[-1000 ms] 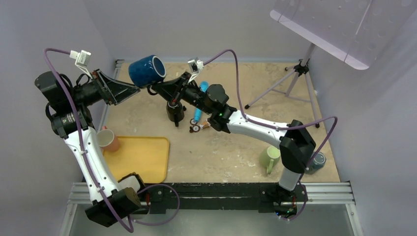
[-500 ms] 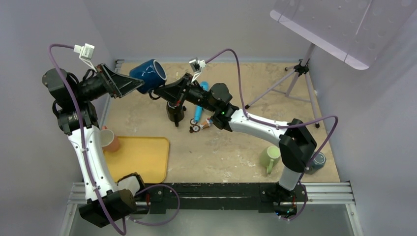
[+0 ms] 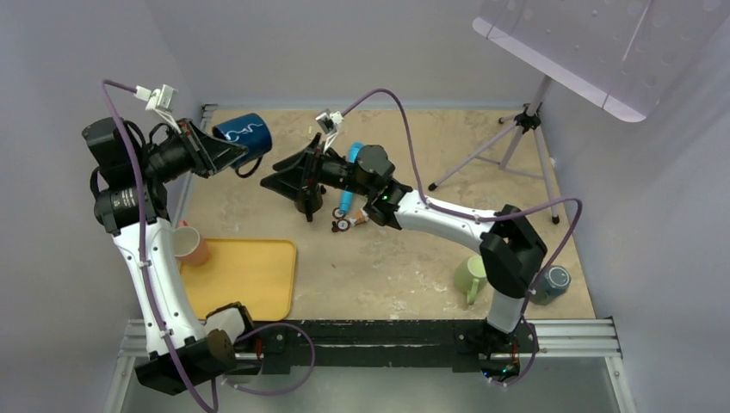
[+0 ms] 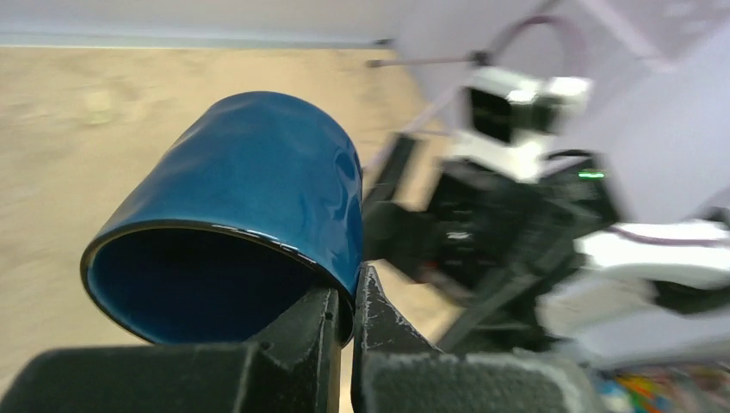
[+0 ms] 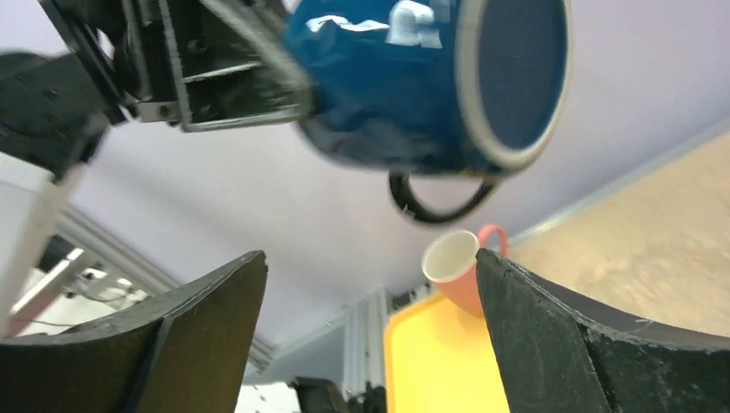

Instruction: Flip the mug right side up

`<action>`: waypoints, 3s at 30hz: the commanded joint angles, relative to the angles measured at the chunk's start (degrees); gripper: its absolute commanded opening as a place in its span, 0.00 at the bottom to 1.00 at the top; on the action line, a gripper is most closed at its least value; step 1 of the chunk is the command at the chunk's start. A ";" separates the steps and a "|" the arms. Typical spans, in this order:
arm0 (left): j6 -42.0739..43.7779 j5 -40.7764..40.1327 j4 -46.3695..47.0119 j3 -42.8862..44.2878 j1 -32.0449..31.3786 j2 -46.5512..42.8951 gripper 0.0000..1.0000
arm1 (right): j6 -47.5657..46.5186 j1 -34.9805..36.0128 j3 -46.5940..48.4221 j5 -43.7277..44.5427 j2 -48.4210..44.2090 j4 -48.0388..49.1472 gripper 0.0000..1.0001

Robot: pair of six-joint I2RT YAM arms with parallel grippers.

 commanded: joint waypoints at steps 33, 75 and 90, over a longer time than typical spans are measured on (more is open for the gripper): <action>61.36 -69.32 -18.54 -30.00 -18.15 9.73 0.00 | -23.44 3.59 -6.33 39.79 1.40 -26.33 0.96; 59.29 -14.91 -42.39 -3.44 -5.73 -3.27 0.67 | -22.36 -1.17 -2.11 17.93 -3.15 -13.28 0.00; 12.12 10.00 -2.60 -4.01 -3.82 -11.56 0.78 | 0.54 -1.74 -16.16 3.84 -18.68 19.56 0.00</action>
